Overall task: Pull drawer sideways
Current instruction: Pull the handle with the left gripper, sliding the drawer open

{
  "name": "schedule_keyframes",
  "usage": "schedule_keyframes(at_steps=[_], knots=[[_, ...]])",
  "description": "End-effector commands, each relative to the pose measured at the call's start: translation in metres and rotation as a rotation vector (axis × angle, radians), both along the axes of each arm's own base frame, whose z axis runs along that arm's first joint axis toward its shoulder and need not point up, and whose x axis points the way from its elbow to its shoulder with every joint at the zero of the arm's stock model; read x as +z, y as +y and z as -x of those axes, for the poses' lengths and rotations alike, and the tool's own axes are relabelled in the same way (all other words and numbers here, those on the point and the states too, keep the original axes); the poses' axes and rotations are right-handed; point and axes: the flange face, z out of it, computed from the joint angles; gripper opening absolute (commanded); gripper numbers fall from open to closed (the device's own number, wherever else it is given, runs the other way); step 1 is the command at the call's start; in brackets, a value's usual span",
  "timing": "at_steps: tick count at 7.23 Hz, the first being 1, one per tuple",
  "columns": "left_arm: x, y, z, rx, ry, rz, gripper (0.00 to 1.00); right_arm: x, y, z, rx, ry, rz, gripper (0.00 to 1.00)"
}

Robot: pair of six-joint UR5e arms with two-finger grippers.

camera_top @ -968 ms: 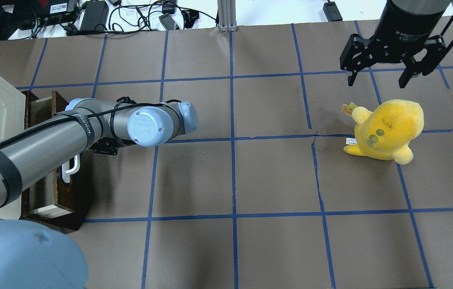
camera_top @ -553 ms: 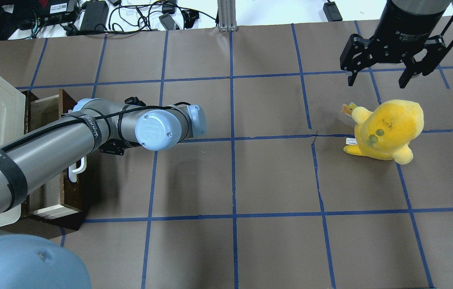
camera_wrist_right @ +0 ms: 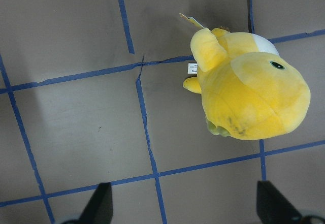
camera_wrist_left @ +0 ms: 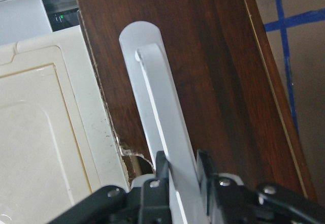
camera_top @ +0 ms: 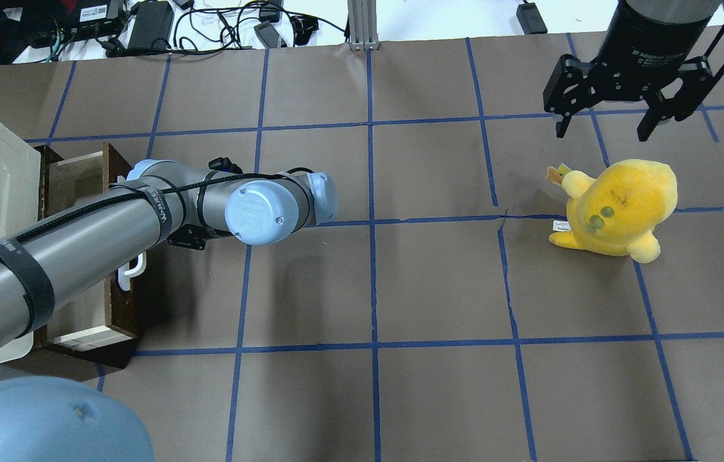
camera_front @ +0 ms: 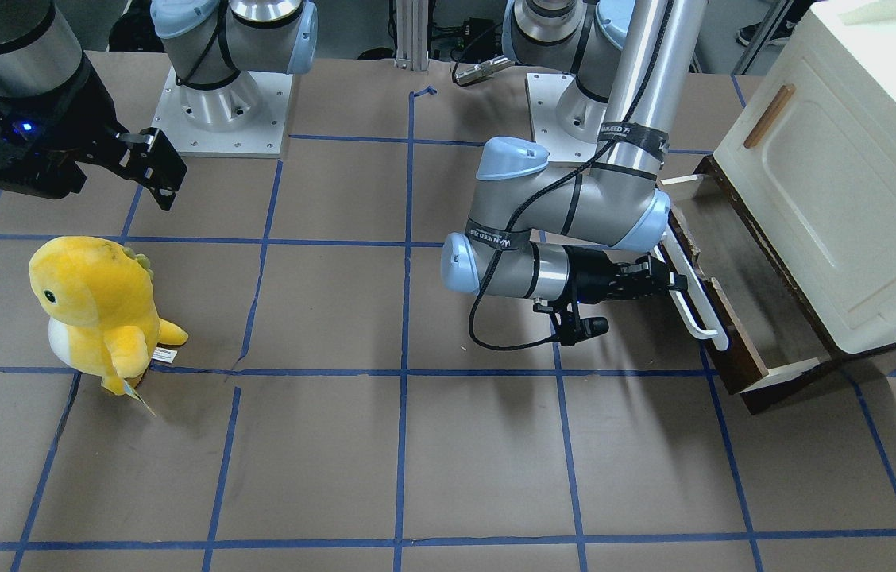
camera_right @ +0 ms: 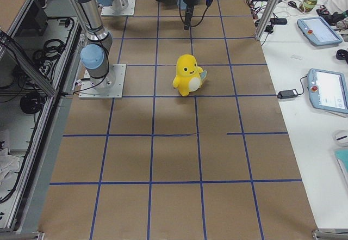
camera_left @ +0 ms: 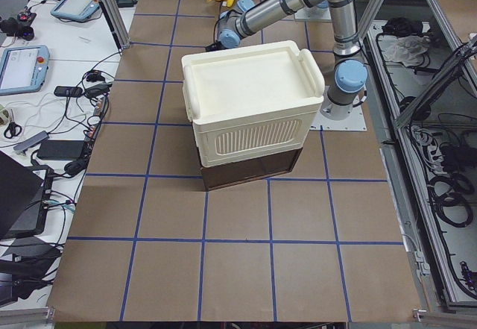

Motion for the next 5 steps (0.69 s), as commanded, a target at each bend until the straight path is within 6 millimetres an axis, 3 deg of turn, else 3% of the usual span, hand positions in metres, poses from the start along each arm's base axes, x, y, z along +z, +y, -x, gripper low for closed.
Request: schedule_keyframes(at_steps=[1,5], knots=[[0.002,-0.001,0.005,-0.012,0.002,-0.005,0.19,0.0,0.0,0.0,0.0,0.0,0.001,1.0],[0.004,0.003,0.019,-0.035,0.007,0.029,0.13,0.0,0.0,0.0,0.0,0.0,0.001,1.0]])
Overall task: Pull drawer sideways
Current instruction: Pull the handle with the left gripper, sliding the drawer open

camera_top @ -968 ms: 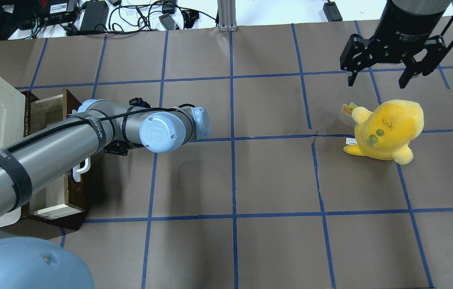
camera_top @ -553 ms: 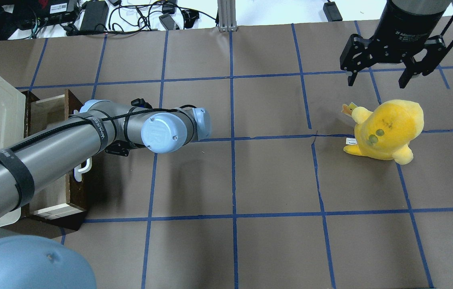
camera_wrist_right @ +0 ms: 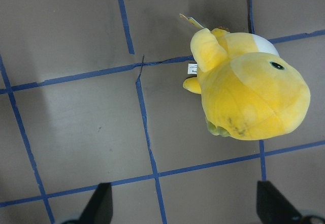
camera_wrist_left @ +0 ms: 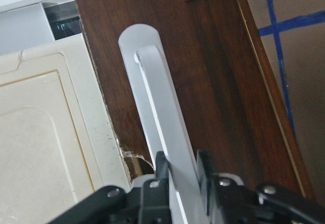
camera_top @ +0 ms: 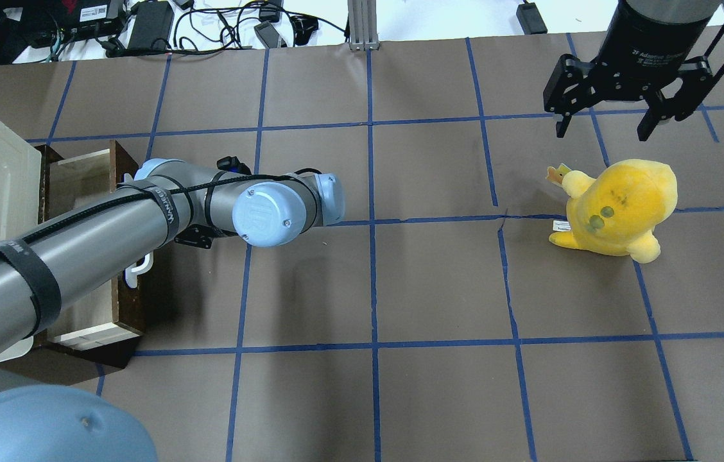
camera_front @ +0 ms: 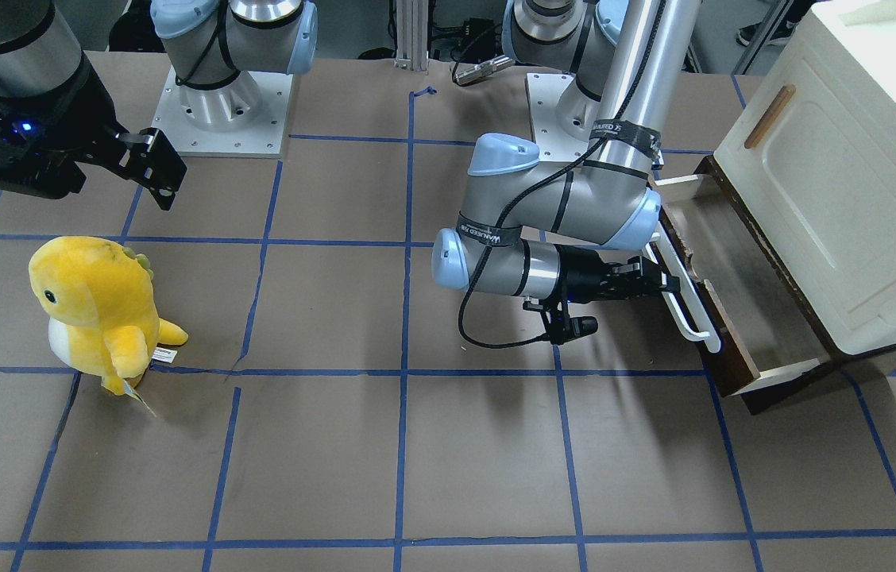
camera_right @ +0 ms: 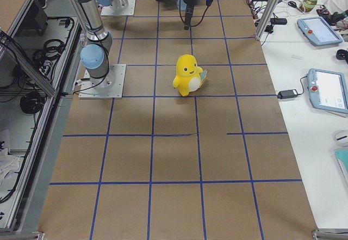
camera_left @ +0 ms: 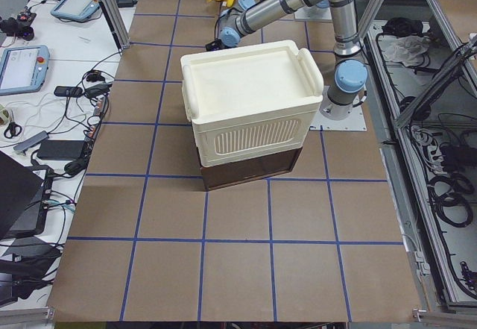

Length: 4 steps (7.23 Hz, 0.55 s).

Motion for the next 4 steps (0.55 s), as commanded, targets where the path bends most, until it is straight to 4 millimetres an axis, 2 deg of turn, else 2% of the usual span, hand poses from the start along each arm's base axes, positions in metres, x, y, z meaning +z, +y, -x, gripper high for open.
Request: schedule_keyframes(at_steps=[1,4], knots=[[0.0012,0.0026,0.0077,-0.01,0.006,0.021,0.13,0.0,0.0,-0.0001,0.0,0.0,0.0,1.0],[0.0025,0.0036,0.0092,-0.009,0.01,0.024,0.13,0.0,0.0,-0.0001,0.0,0.0,0.0,1.0]])
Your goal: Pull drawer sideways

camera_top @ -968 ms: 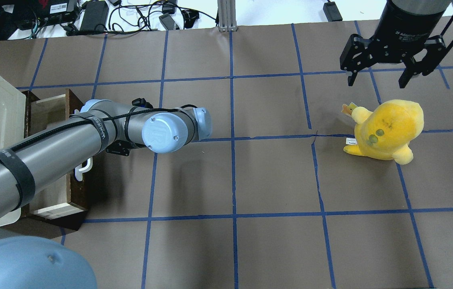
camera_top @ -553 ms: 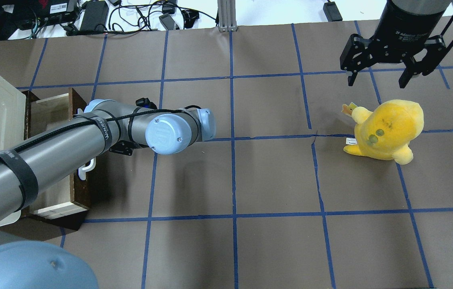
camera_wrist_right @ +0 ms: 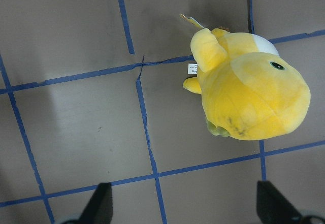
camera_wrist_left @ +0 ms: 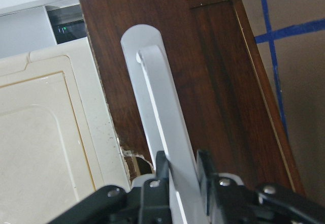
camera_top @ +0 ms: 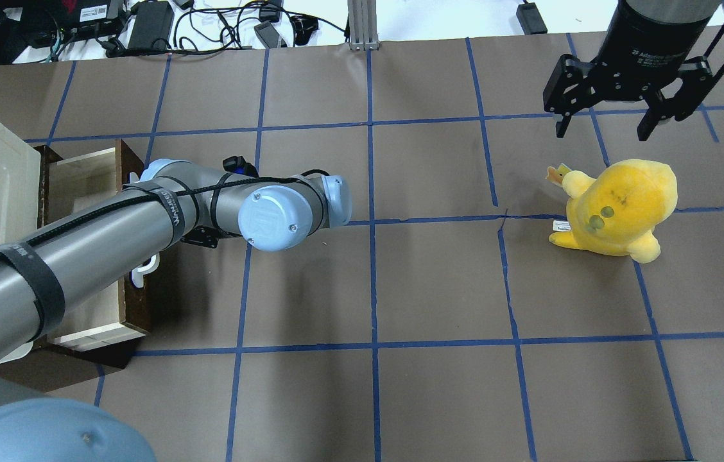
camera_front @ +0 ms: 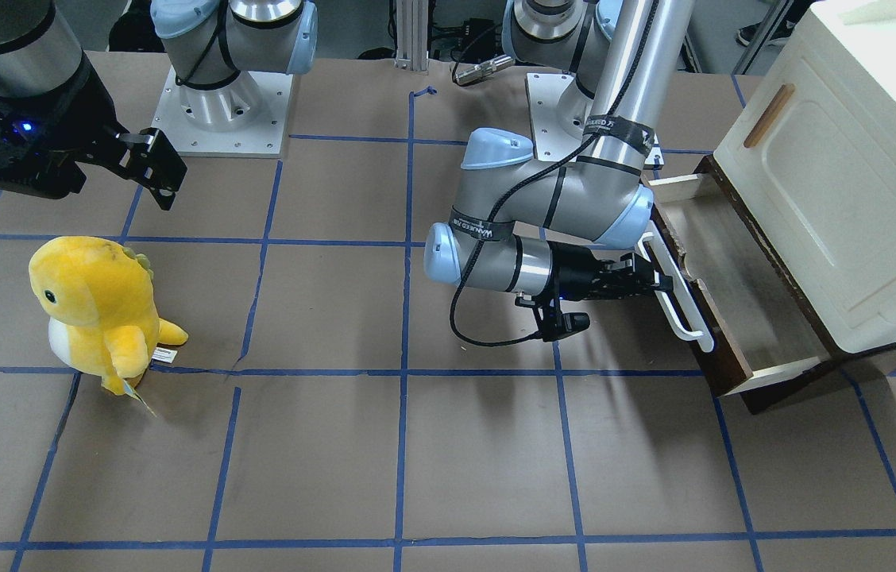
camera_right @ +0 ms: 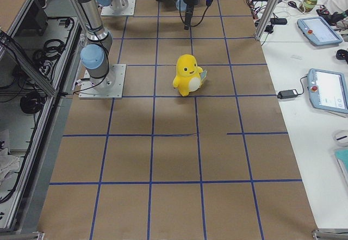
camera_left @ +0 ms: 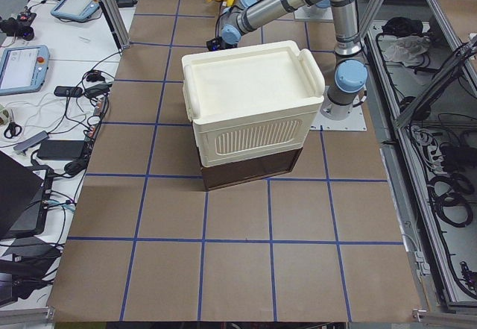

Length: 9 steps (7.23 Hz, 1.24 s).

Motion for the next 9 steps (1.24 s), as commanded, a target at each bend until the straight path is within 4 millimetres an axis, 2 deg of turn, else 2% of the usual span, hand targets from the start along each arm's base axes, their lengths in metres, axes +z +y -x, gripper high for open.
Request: schedule_keyframes(at_steps=[1,2,3,4,6,7,9], knots=[[0.006,-0.002,0.001,0.003,0.007,0.014,0.54,0.0,0.0,0.0,0.0,0.0,0.0,1.0],[0.016,-0.006,0.003,0.015,0.038,0.072,0.95,0.0,0.0,0.0,0.0,0.0,0.0,1.0],[0.023,-0.009,0.007,0.078,0.12,0.125,0.96,0.0,0.0,0.0,0.0,0.0,0.0,1.0],[0.041,-0.016,0.016,0.155,0.239,0.162,0.96,0.0,0.0,0.001,-0.001,0.0,0.0,1.0],[0.109,-0.037,0.046,0.229,0.6,0.174,0.96,0.0,0.0,0.0,0.0,0.0,-0.002,1.0],[0.145,-0.032,0.051,0.238,0.732,0.167,0.99,0.0,0.0,0.0,0.0,0.0,0.0,1.0],[0.229,-0.012,0.058,0.223,0.99,0.188,1.0,0.0,0.0,0.001,-0.001,0.0,0.0,1.0]])
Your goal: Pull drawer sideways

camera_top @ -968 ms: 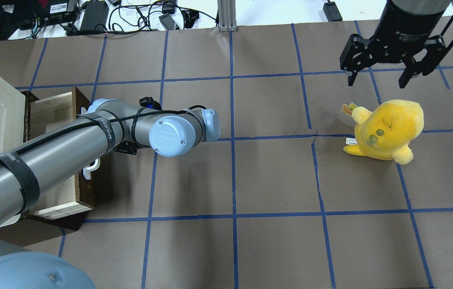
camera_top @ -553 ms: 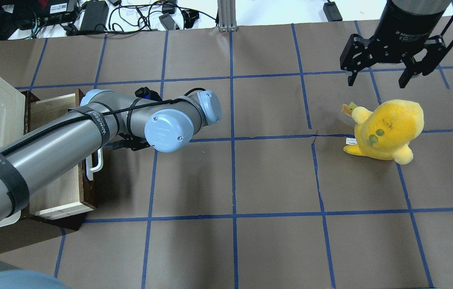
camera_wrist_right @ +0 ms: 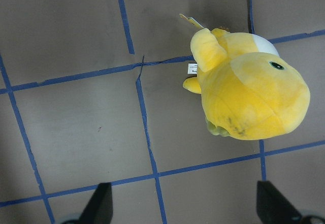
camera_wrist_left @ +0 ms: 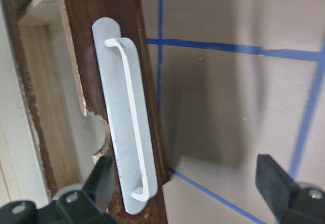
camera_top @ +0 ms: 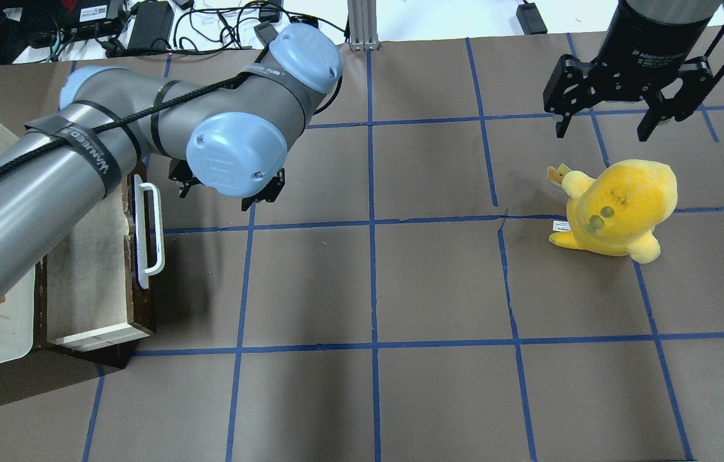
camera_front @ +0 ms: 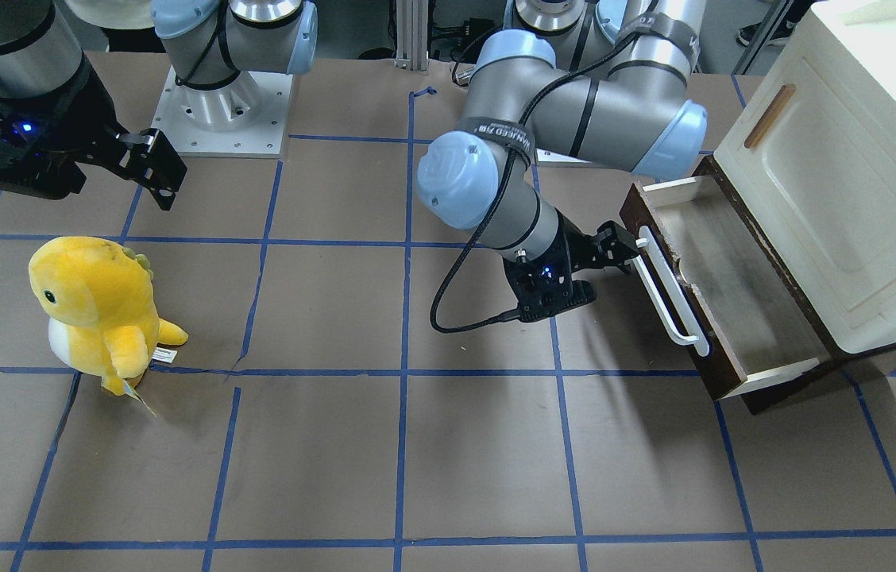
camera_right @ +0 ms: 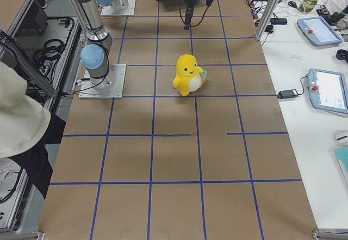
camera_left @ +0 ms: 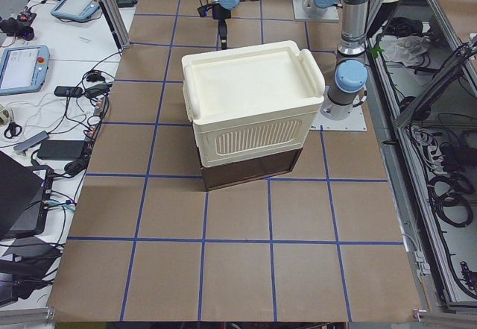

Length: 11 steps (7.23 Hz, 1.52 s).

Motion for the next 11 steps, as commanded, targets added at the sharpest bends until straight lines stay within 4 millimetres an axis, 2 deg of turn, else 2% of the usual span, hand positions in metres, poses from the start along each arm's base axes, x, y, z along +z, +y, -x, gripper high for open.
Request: schedule_keyframes(at_steps=[1,2,3,4,5,7,8,10,11], knots=[[0.089,0.03,0.003,-0.015,0.266,0.071,1.0,0.0,0.0,0.0,0.0,0.0,0.0,1.0],[0.112,0.047,-0.005,-0.007,0.357,0.063,1.0,0.0,0.0,0.0,0.0,0.0,0.0,1.0],[0.137,0.059,-0.02,0.01,0.429,0.08,1.0,0.0,0.0,0.0,0.0,0.0,0.0,1.0],[0.152,0.075,-0.041,0.021,0.466,0.054,1.0,0.0,0.0,0.0,0.0,0.0,0.0,1.0],[0.161,0.077,-0.071,0.034,0.492,0.059,1.0,0.0,0.0,0.0,0.0,0.0,0.0,1.0],[0.174,0.067,-0.122,-0.007,0.581,0.072,1.0,0.0,0.0,0.0,0.0,0.0,-0.001,1.0],[0.181,0.065,-0.131,-0.027,0.582,0.081,1.0,0.0,0.0,0.0,0.0,0.0,0.0,1.0],[0.183,0.059,-0.135,-0.006,0.576,0.096,1.0,0.0,0.0,0.0,0.0,0.0,0.0,1.0],[0.189,0.05,-0.137,0.018,0.568,0.113,1.0,0.0,0.0,0.0,0.0,0.0,0.0,1.0]])
